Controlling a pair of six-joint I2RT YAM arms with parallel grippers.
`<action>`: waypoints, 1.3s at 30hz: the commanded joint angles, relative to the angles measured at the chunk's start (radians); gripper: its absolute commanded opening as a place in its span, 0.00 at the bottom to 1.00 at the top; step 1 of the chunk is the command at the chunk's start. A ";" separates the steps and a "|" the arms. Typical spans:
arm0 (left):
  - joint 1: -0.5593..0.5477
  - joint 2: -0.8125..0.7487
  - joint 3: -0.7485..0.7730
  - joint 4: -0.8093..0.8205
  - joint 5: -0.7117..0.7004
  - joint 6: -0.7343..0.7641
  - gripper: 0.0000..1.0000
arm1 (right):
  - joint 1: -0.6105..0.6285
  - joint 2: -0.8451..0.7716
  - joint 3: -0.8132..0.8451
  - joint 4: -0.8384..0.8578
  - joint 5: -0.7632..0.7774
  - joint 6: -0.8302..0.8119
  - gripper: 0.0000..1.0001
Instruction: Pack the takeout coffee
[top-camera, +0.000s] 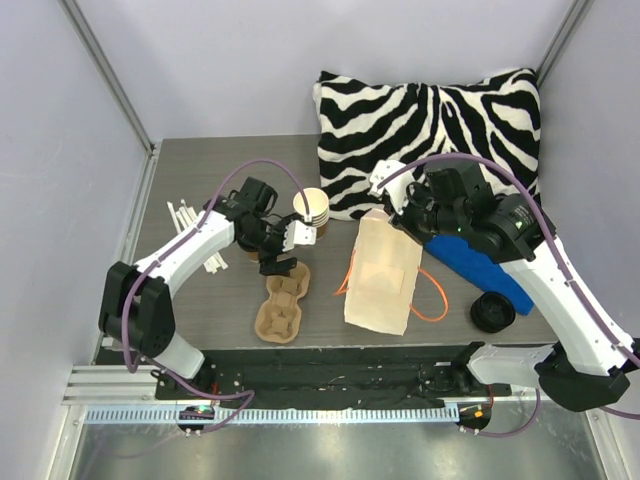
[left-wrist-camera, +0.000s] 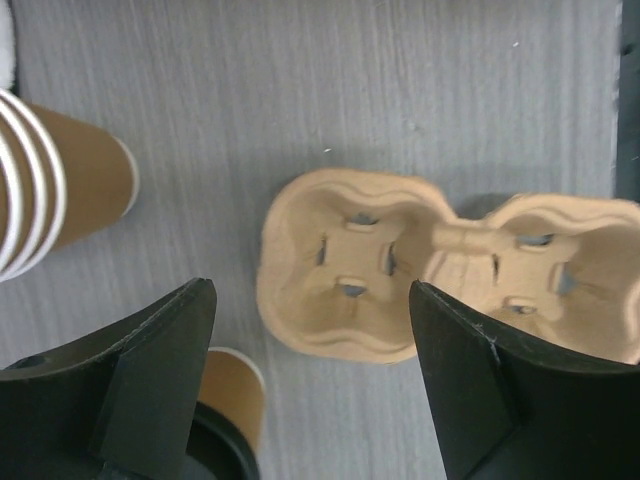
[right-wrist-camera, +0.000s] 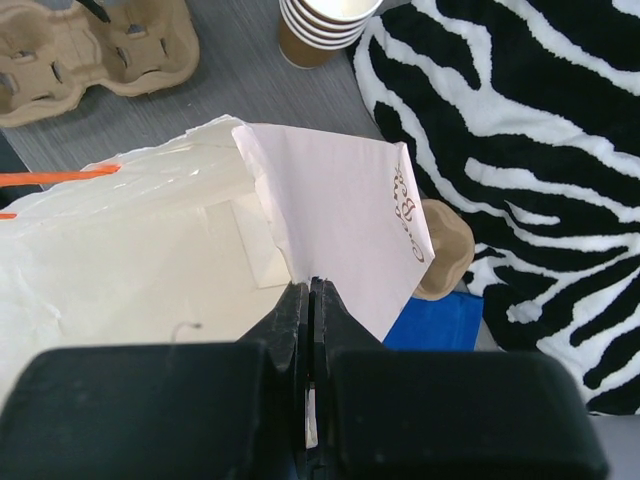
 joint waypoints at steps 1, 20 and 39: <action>0.005 0.038 0.015 0.042 -0.014 0.107 0.80 | 0.006 0.010 0.047 0.020 -0.017 0.022 0.01; 0.007 0.210 -0.003 0.113 -0.078 0.117 0.59 | 0.006 0.035 0.076 0.015 -0.020 0.048 0.01; 0.005 -0.001 0.007 -0.103 -0.023 0.073 0.00 | 0.006 0.017 0.035 0.033 0.015 0.048 0.01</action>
